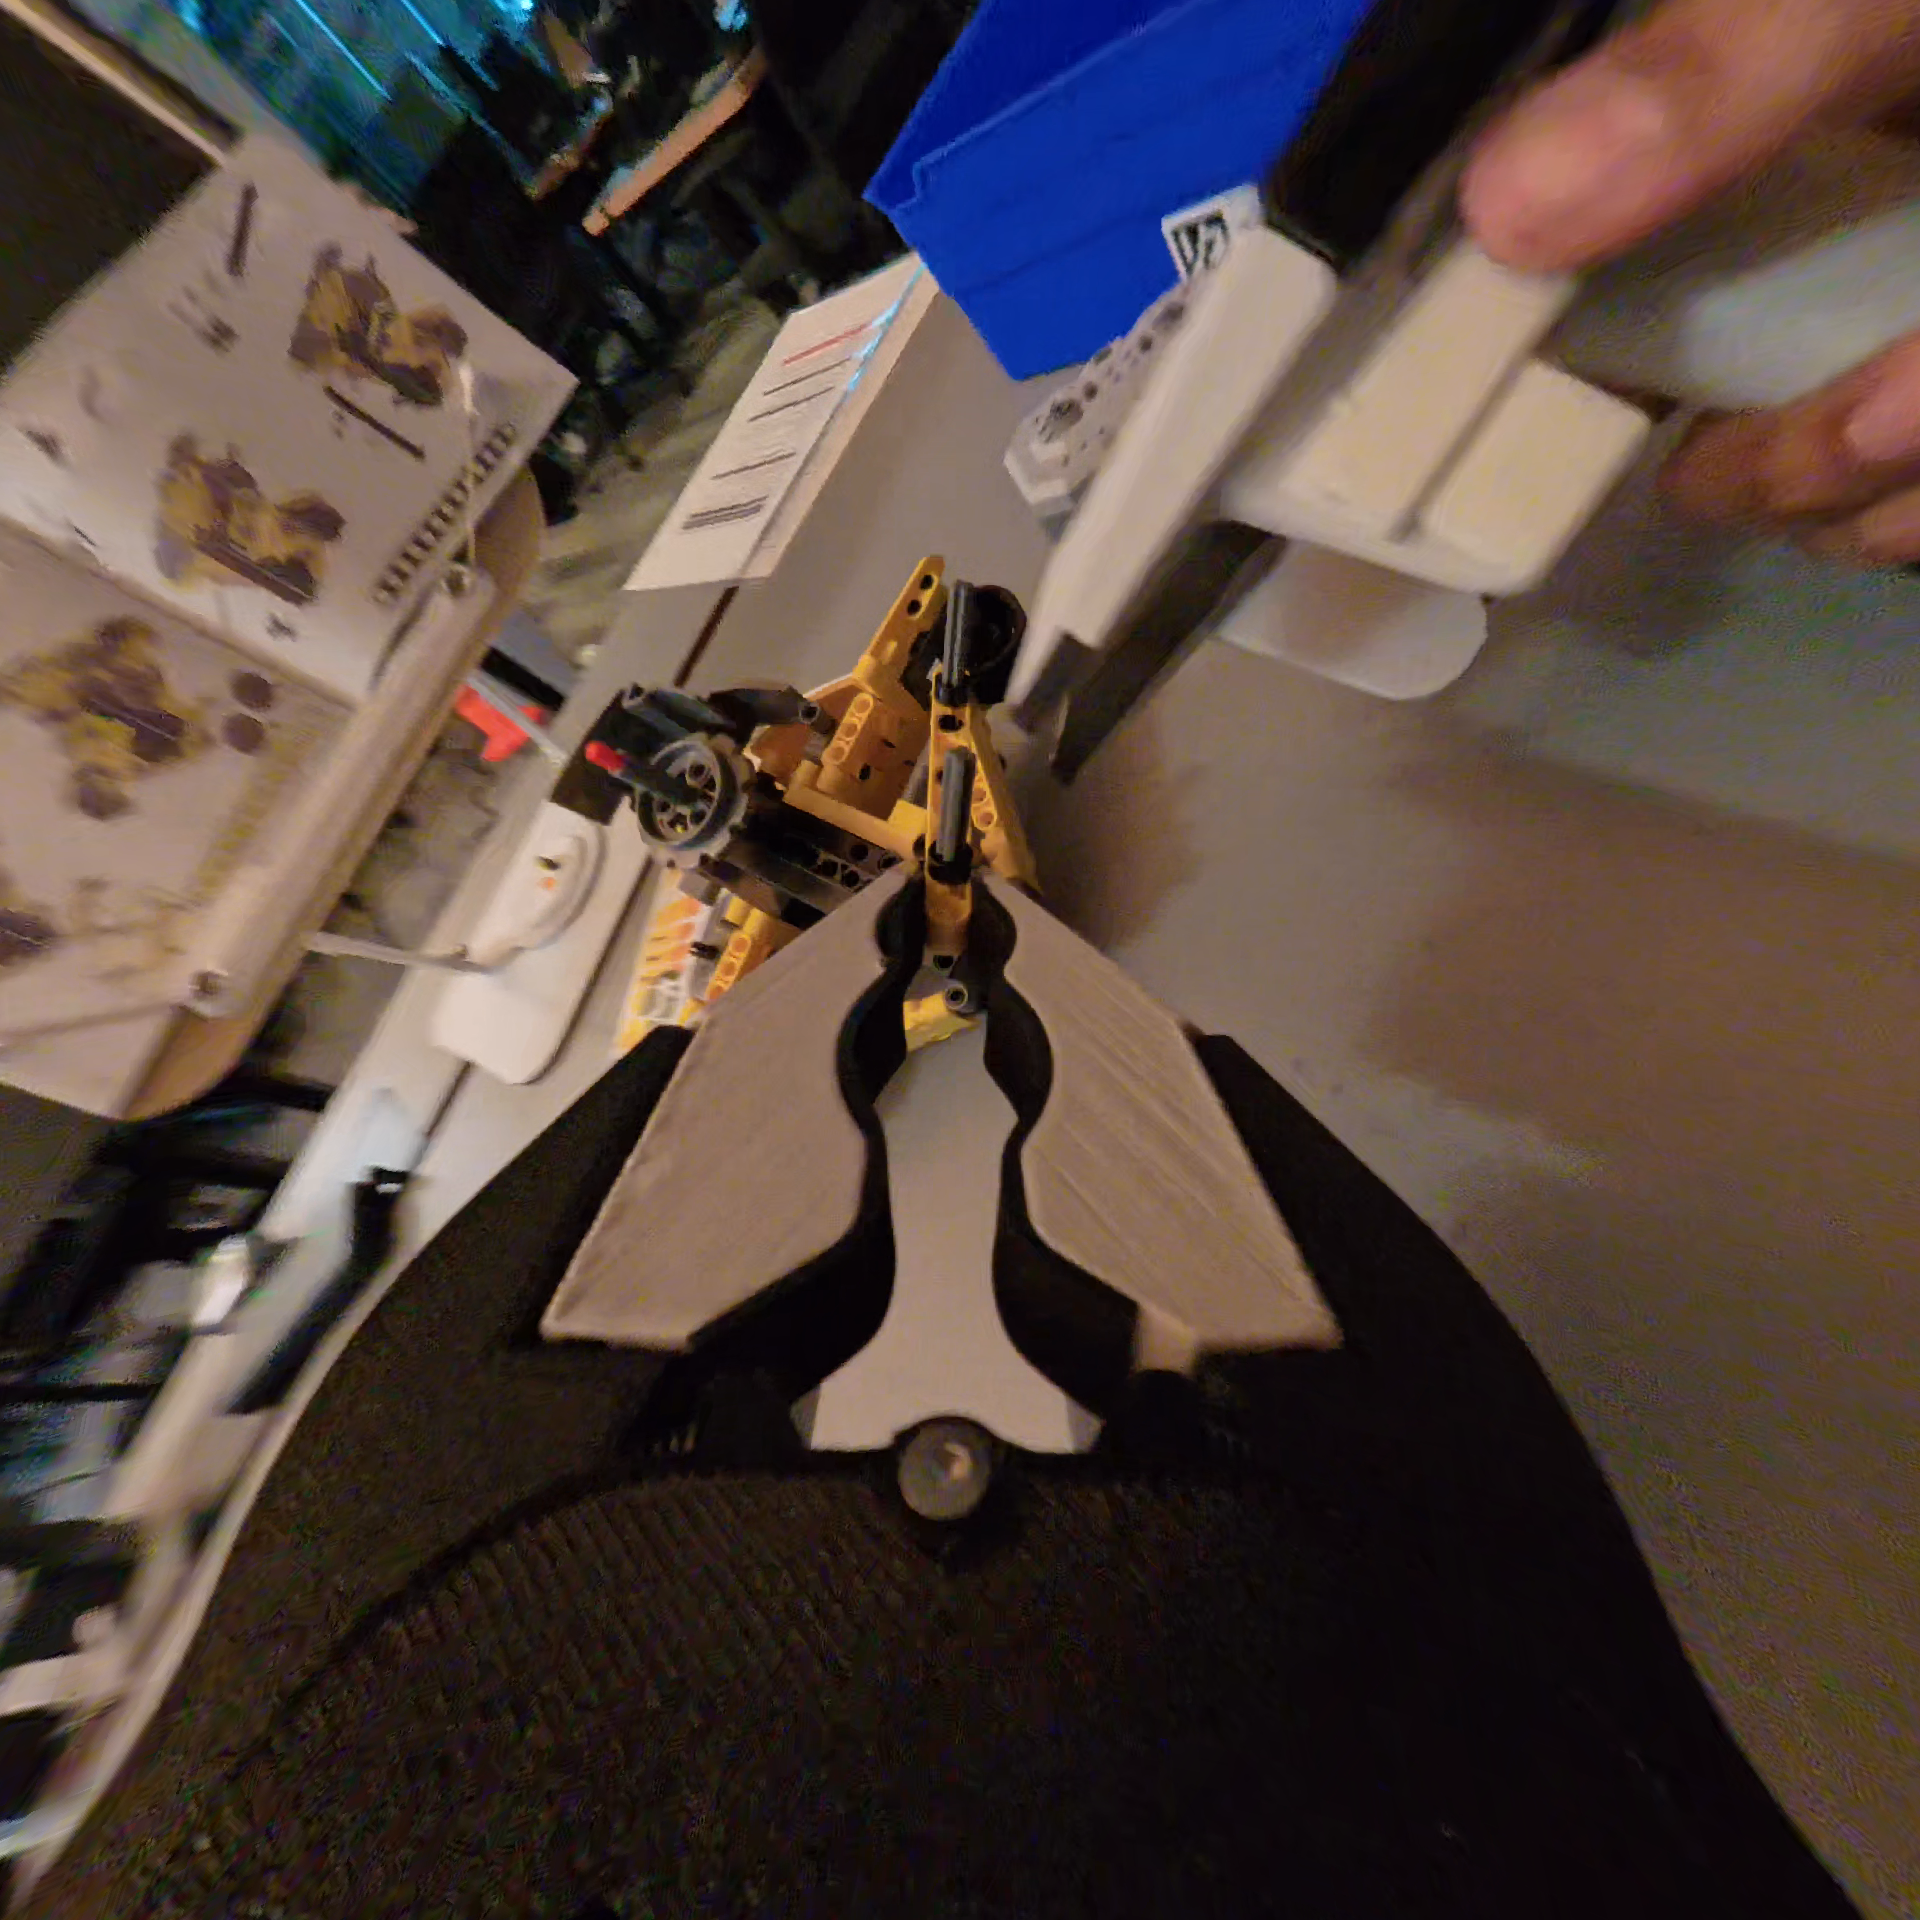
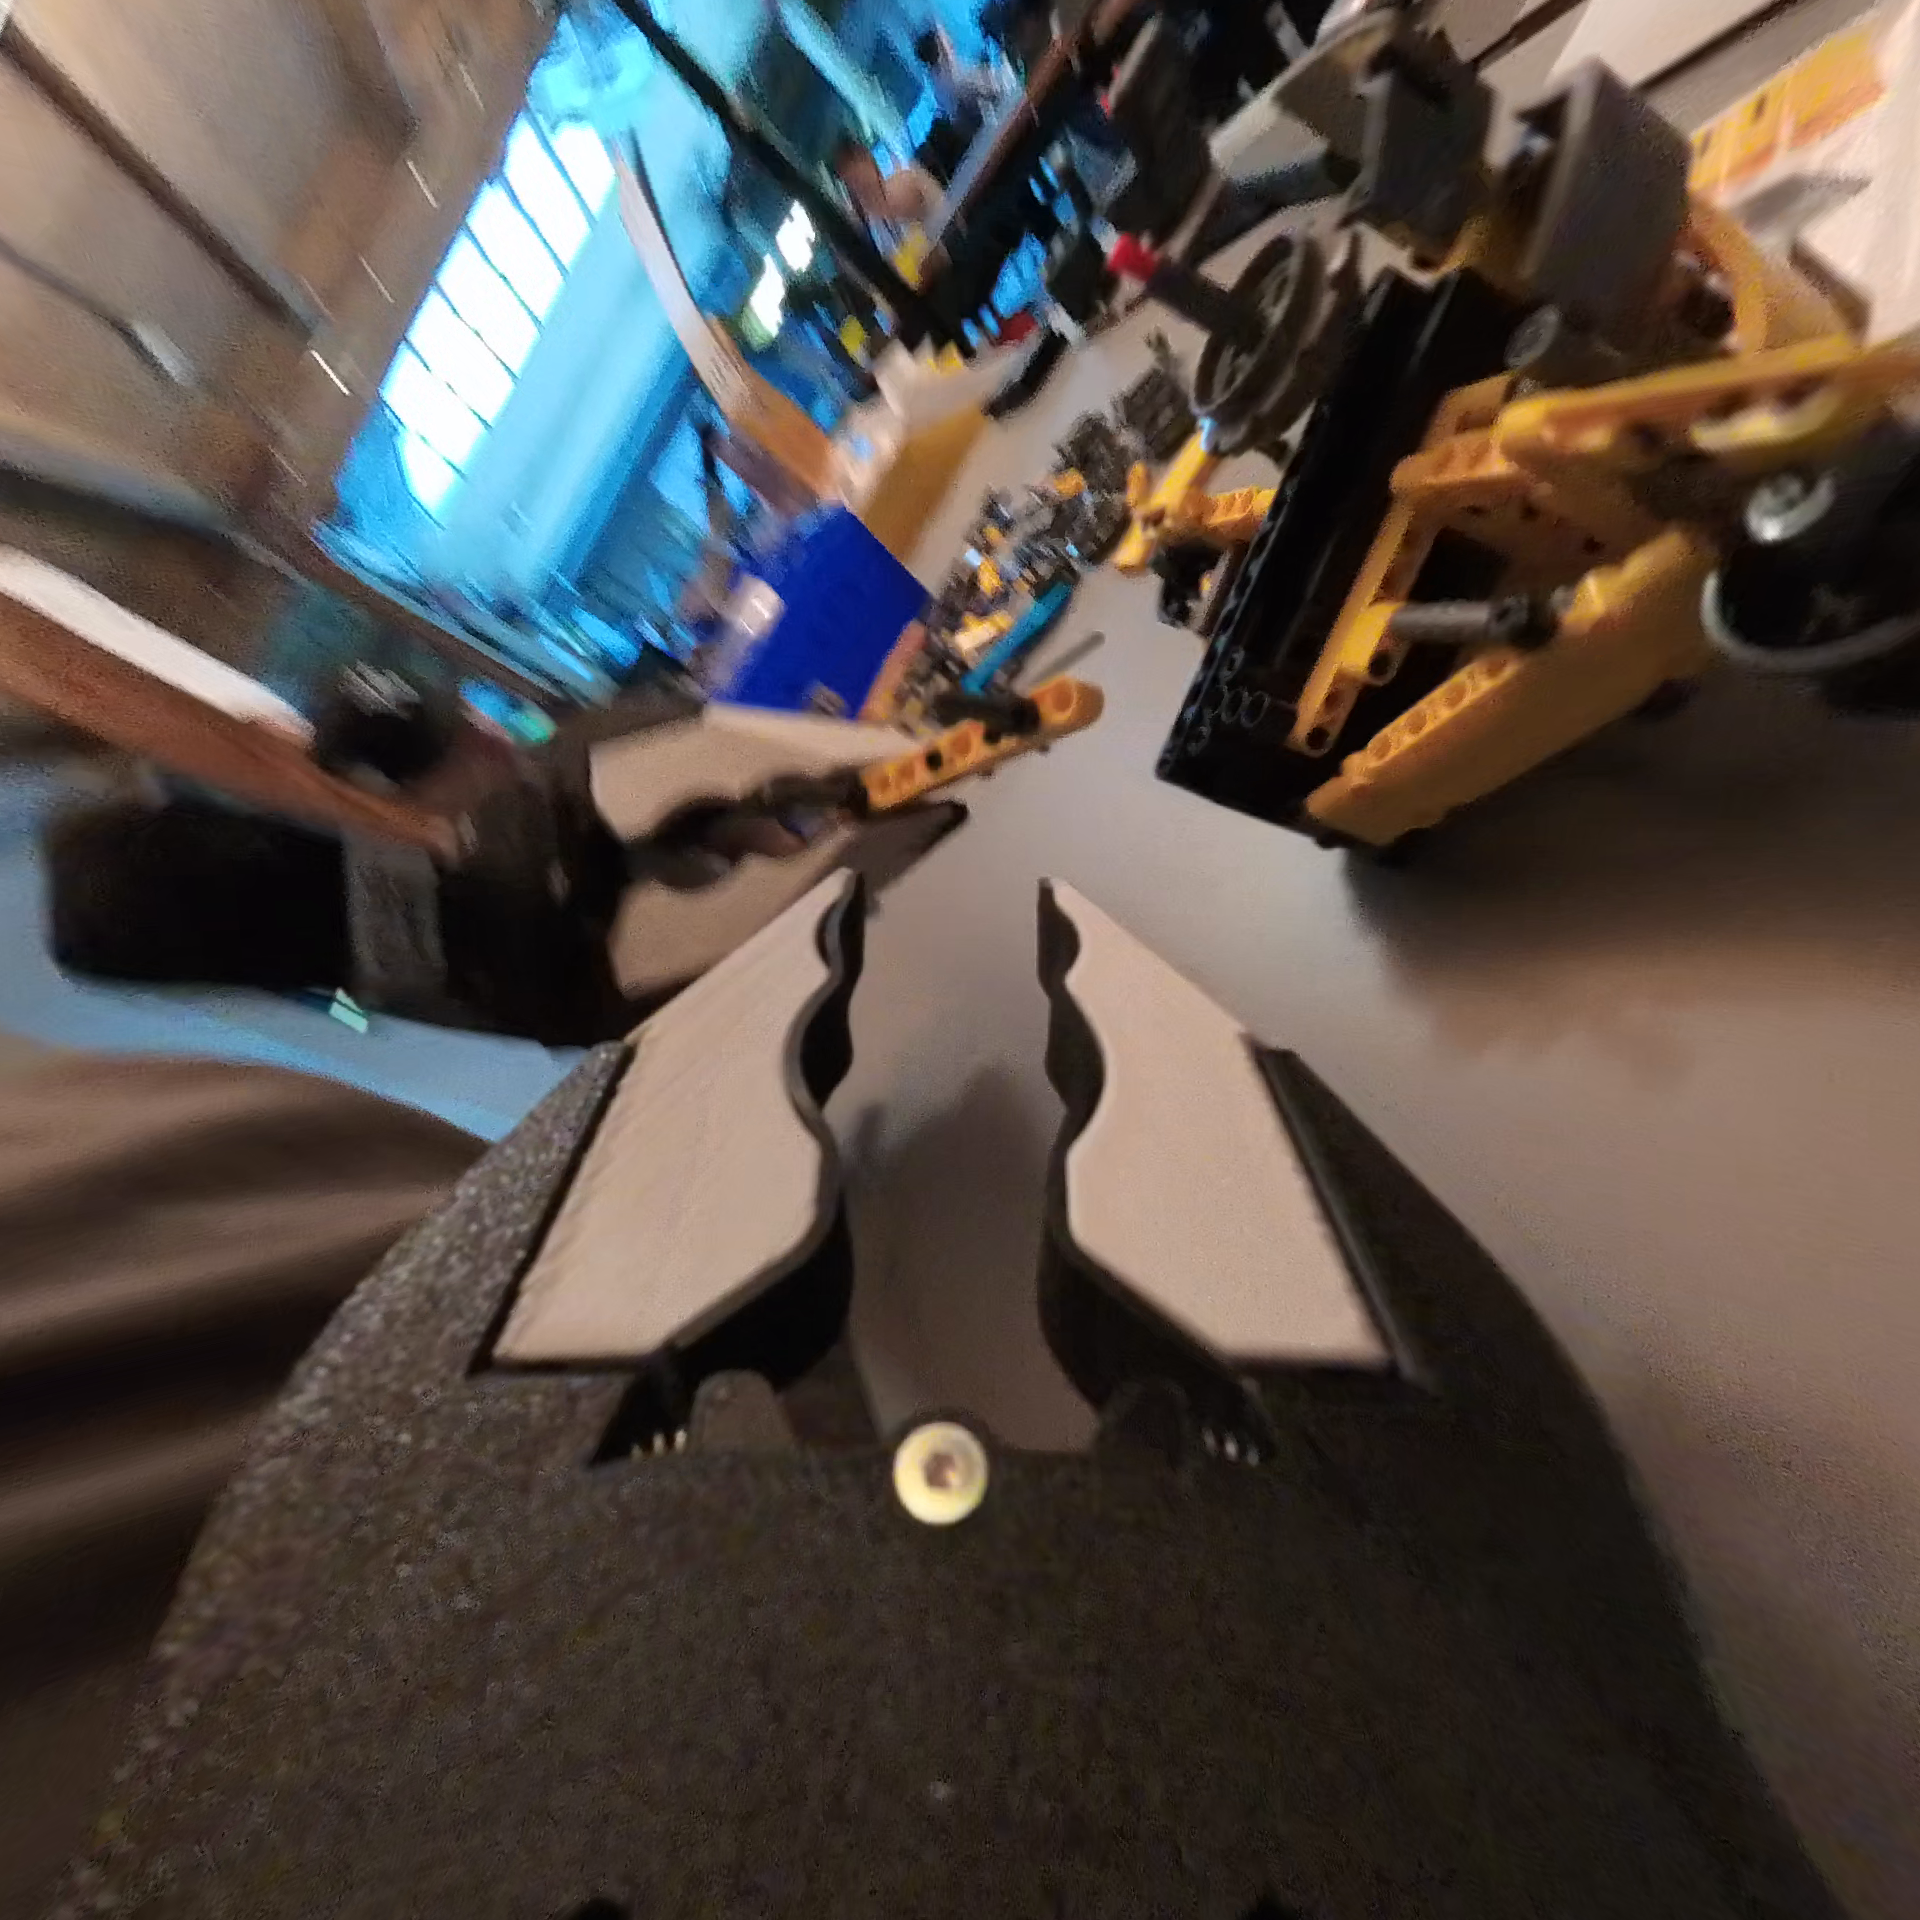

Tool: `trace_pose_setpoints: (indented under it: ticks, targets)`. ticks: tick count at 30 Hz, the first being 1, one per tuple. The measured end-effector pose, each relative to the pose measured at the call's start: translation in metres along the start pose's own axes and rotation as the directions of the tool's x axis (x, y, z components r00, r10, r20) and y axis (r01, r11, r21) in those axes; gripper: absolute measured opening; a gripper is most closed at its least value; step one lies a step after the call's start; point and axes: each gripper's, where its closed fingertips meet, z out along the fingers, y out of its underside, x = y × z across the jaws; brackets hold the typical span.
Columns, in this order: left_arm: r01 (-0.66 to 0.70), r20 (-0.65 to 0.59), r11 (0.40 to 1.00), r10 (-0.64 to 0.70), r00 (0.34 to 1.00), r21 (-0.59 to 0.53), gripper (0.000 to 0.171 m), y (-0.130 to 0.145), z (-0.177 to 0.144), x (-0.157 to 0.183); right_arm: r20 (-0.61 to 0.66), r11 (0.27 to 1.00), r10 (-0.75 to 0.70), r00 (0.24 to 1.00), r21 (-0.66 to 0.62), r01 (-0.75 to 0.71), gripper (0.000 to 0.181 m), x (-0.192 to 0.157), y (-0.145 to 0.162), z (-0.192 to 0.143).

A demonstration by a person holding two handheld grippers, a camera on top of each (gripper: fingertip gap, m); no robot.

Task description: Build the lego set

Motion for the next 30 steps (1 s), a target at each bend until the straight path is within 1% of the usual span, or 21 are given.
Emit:
trace_pose_setpoints:
  ticks: [1, 3, 4, 6, 7, 8, 9, 10, 12, 13, 14, 16, 18, 20, 21, 23, 24, 26, 27, 28, 30]
  targets:
    - [-0.05, 0.021, 0.999, 0.051, 0.999, -0.013, 0.005, -0.002, 0.0, 0.005, 0.038, 0.997, 0.074, 0.997, 0.035, -0.075, 0.031, -0.001, -0.003, -0.001]
    - [-0.099, 0.017, 0.995, 0.099, 0.995, -0.024, 0.005, -0.008, -0.001, 0.017, 0.08, 0.986, 0.15, 0.986, 0.066, -0.155, 0.03, 0.001, -0.002, -0.003]
    - [-0.121, 0.014, 0.992, 0.121, 0.993, -0.031, 0.005, -0.01, -0.001, 0.022, 0.1, 0.982, 0.167, 0.981, 0.067, -0.174, 0.028, 0.0, 0.0, -0.003]
    - [-0.208, 0.065, 0.977, 0.211, 0.975, -0.05, 0.005, -0.013, -0.002, 0.023, 0.14, 0.975, 0.2, 0.97, 0.073, -0.212, 0.024, -0.002, 0.002, -0.004]
    - [-0.247, 0.084, 0.967, 0.251, 0.964, -0.059, 0.005, -0.014, -0.002, 0.023, 0.154, 0.973, 0.206, 0.966, 0.077, -0.22, 0.015, -0.002, 0.002, -0.006]
    - [-0.265, 0.098, 0.963, 0.269, 0.958, -0.056, 0.005, -0.017, -0.001, 0.025, 0.173, 0.971, 0.209, 0.962, 0.083, -0.226, 0.015, -0.003, 0.002, -0.009]
    - [-0.261, 0.082, 0.964, 0.264, 0.961, -0.044, 0.008, -0.019, -0.001, 0.029, 0.188, 0.969, 0.21, 0.959, 0.093, -0.231, 0.014, -0.004, 0.001, -0.012]
    - [-0.233, 0.045, 0.972, 0.234, 0.971, -0.029, 0.014, -0.021, 0.0, 0.036, 0.194, 0.967, 0.208, 0.959, 0.105, -0.231, 0.012, -0.003, -0.001, -0.015]
    - [-0.133, -0.049, 0.991, 0.133, 0.99, 0.005, 0.045, -0.023, 0.0, 0.046, 0.178, 0.97, 0.185, 0.967, 0.124, -0.209, 0.009, -0.001, -0.003, -0.023]
    - [-0.072, -0.1, 0.997, 0.074, 0.992, 0.018, 0.056, -0.023, -0.002, 0.048, 0.161, 0.975, 0.164, 0.973, 0.126, -0.185, 0.009, 0.0, -0.004, -0.027]
    - [-0.009, -0.134, 1.0, 0.012, 0.991, 0.028, 0.064, -0.023, -0.003, 0.045, 0.135, 0.98, 0.135, 0.982, 0.126, -0.152, 0.009, 0.002, -0.004, -0.032]
    - [0.089, -0.158, 0.995, -0.082, 0.984, 0.035, 0.075, -0.019, -0.006, 0.026, 0.064, 0.992, 0.056, 0.996, 0.109, -0.063, 0.009, 0.007, -0.001, -0.039]
    - [0.136, -0.116, 0.991, -0.134, 0.984, 0.013, 0.086, -0.007, -0.002, -0.008, 0.008, 0.997, -0.022, 1.0, 0.068, 0.021, 0.009, 0.011, 0.004, -0.044]
    - [0.159, -0.088, 0.986, -0.163, 0.983, -0.051, 0.093, 0.016, 0.013, -0.04, -0.016, 0.997, -0.068, 0.998, 0.027, 0.068, 0.009, 0.013, 0.011, -0.044]
    - [0.174, -0.1, 0.98, -0.184, 0.978, -0.101, 0.097, 0.031, 0.024, -0.05, -0.017, 0.997, -0.08, 0.997, 0.014, 0.08, 0.009, 0.014, 0.013, -0.042]
    - [0.194, -0.157, 0.96, -0.228, 0.961, -0.203, 0.095, 0.059, 0.044, -0.061, -0.005, 0.996, -0.087, 0.996, 0.002, 0.087, 0.009, 0.013, 0.017, -0.039]
    - [0.2, -0.196, 0.953, -0.245, 0.95, -0.226, 0.095, 0.067, 0.052, -0.062, 0.008, 0.997, -0.083, 0.996, 0.001, 0.083, 0.01, 0.012, 0.018, -0.037]
    - [0.226, -0.285, 0.948, -0.285, 0.915, -0.222, 0.083, 0.071, 0.061, -0.062, 0.034, 0.998, -0.069, 0.997, 0.009, 0.068, 0.01, 0.01, 0.018, -0.037]
    - [0.25, -0.338, 0.942, -0.316, 0.887, -0.225, 0.083, 0.072, 0.062, -0.059, 0.039, 0.998, -0.062, 0.997, 0.011, 0.062, 0.01, 0.011, 0.018, -0.037]
    - [0.27, -0.393, 0.929, -0.355, 0.849, -0.254, 0.084, 0.077, 0.062, -0.055, 0.038, 0.998, -0.059, 0.998, 0.011, 0.059, 0.01, 0.012, 0.019, -0.039]
    - [0.273, -0.479, 0.895, -0.423, 0.769, -0.352, 0.085, 0.09, 0.057, -0.041, 0.021, 0.998, -0.06, 0.998, 0.012, 0.06, 0.01, 0.017, 0.018, -0.042]
